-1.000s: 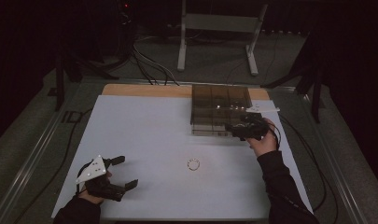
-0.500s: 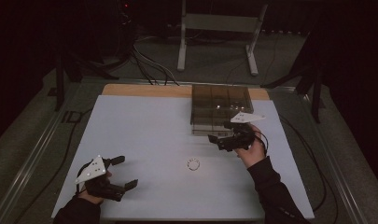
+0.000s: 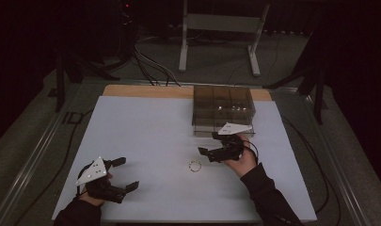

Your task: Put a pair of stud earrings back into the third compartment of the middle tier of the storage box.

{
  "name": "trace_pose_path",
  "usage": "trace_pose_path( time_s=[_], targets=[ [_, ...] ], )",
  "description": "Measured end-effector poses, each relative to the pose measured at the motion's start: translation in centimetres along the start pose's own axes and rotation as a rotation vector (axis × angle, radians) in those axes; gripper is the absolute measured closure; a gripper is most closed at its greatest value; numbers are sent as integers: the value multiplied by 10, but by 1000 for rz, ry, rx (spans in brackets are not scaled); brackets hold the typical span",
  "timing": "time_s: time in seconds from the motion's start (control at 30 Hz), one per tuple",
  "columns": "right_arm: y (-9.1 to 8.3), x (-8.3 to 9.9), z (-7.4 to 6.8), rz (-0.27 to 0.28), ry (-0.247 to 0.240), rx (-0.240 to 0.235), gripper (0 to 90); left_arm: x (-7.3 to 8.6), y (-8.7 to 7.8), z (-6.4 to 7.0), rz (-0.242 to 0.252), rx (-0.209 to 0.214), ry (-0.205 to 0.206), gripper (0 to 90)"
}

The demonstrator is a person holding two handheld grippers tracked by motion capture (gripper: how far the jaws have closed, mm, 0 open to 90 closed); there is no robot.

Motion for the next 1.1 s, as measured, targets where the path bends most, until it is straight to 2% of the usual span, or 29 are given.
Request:
trace_pose_path(
  time_s=[0.1, 0.2, 0.23, 0.27, 0.33, 0.43, 0.5, 0.53, 0.7, 0.77, 0.87, 0.9, 0.97, 1.0, 1.1],
  targets=[
    [14, 7, -7, -29, -18, -9, 169, 0, 0, 1, -1, 0, 1, 6],
    [19, 10, -10, -42, -41, -5, 210, 0, 0, 0, -2, -1, 0, 6],
    [22, 13, -11, -50, -58, -1, 238, 0, 0, 0, -1, 1, -2, 6],
    [25, 17, -13, -62, -85, 13, 316, 0, 0, 0, -2, 0, 1, 6],
    [29, 21, -16, -75, -99, 12, 400, 1, 0, 0, -4, 1, 0, 6],
    [37, 26, -18, -98, -112, 7, 484, 1, 0, 0, -3, 0, -1, 6],
    [39, 28, -19, -105, -115, 6, 492, 1, 0, 1, -5, 0, 4, 6],
    [44, 31, -20, -124, -122, 8, 533, 0, 0, 0, -3, 0, 4, 6],
    [52, 37, -21, -159, -137, 16, 605, 1, 0, 0, -4, 1, 3, 6],
    [57, 40, -21, -180, -150, 26, 690, 0, 0, 0, -2, 0, -1, 6],
    [60, 42, -21, -188, -162, 38, 725, 1, 0, 0, -5, 0, 3, 6],
    [60, 43, -22, -192, -181, 41, 760, 1, 0, 0, -4, 0, 2, 6],
    [60, 43, -23, -197, -189, 41, 781, 0, 0, -1, -1, 0, -3, 6],
    [61, 43, -25, -204, -195, 34, 821, 1, 0, 0, -2, 0, -1, 6],
    [61, 42, -25, -206, -195, 30, 831, 1, 0, 0, -4, 2, 0, 6]
  ],
)
Point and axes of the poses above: each handheld gripper's, and its own axes: y roughly forward along the jaws, x roughly out of its underside, z roughly to its right, the point moved 8 cm from there along y, roughly forward along the jaws, and after that the axes turned 12 degrees about -z, right-handed, at the moved point
